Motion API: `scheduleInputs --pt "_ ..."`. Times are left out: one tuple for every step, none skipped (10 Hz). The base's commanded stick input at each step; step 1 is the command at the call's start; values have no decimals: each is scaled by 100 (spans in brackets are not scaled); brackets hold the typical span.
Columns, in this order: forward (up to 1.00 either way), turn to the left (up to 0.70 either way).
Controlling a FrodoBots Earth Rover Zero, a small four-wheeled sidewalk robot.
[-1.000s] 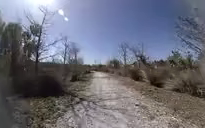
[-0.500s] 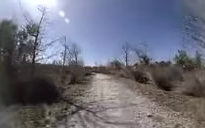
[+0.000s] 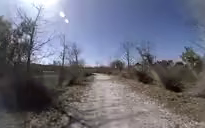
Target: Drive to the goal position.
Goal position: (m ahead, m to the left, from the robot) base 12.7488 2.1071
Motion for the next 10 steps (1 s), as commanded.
scheduleInputs --pt "70 0" --pt "70 0" --pt "70 0" --pt "70 0" --pt "70 0" --pt "70 0" --pt "70 0" --pt "70 0" --pt "70 0" --pt "70 0"
